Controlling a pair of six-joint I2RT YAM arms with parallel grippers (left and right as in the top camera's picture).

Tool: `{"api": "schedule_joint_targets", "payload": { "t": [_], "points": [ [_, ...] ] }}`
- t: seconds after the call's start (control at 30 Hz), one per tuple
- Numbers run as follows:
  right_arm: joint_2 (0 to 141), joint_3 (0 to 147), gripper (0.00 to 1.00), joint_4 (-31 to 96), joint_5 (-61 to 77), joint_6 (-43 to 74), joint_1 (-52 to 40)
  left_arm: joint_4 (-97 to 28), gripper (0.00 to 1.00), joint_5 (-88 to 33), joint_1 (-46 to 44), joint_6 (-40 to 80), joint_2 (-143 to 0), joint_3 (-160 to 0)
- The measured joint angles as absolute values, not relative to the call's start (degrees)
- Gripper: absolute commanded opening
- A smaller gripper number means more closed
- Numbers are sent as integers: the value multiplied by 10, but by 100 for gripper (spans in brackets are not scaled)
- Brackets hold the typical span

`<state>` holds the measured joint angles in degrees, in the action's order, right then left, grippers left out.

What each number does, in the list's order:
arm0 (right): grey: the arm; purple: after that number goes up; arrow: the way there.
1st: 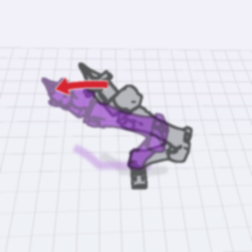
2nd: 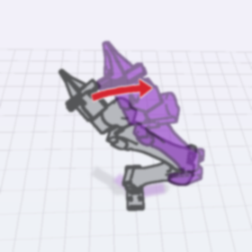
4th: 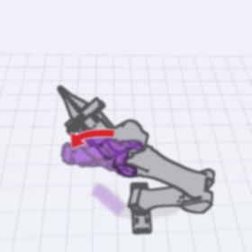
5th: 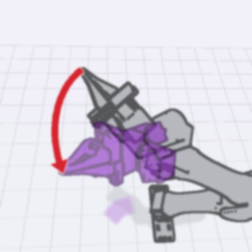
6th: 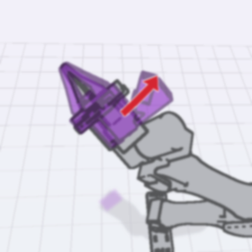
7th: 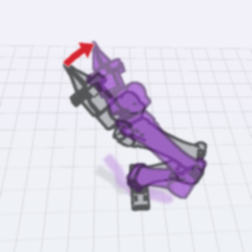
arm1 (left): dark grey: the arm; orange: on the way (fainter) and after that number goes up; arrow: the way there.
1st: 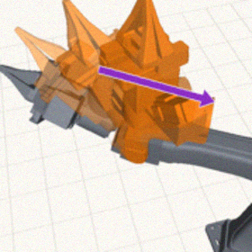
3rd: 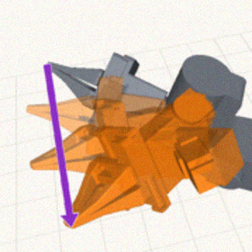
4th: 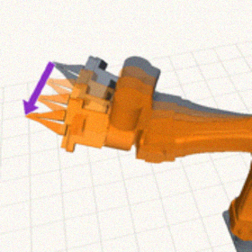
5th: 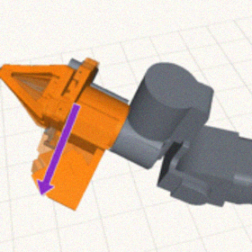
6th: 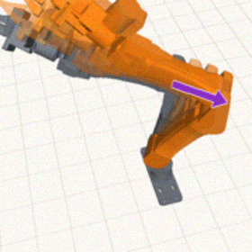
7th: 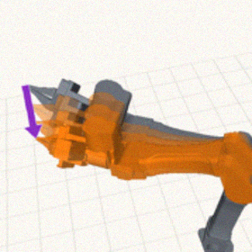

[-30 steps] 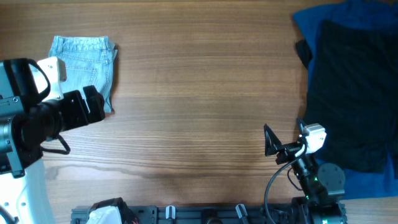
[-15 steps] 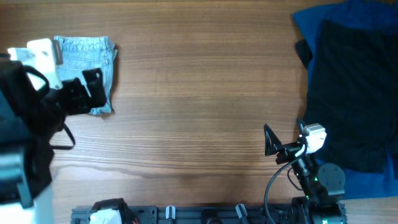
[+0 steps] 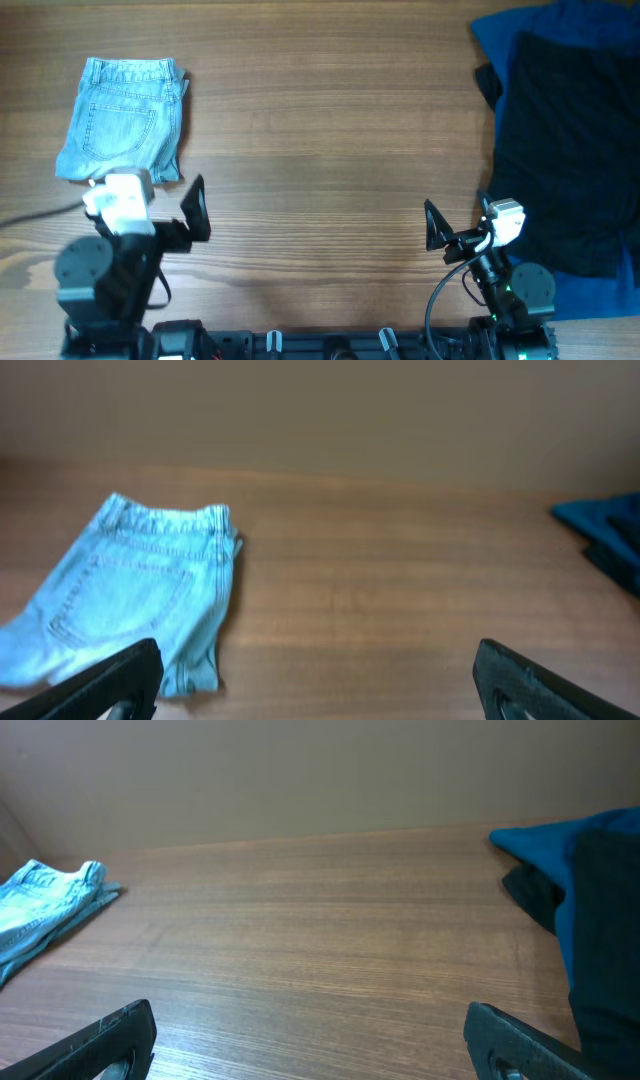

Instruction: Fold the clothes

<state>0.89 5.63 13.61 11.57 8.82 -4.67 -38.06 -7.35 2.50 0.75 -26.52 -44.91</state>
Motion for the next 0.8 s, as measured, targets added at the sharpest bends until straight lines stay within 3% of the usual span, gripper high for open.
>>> {"api": "schedule_joint_targets", "payload": {
  "t": [0.4, 0.8],
  "points": [
    [9, 56, 100, 136, 116, 88, -47, -257, 100, -76, 0, 11, -84, -209],
    [9, 56, 100, 136, 116, 88, -47, -217, 100, -76, -3, 17, -8, -102]
  ]
}}
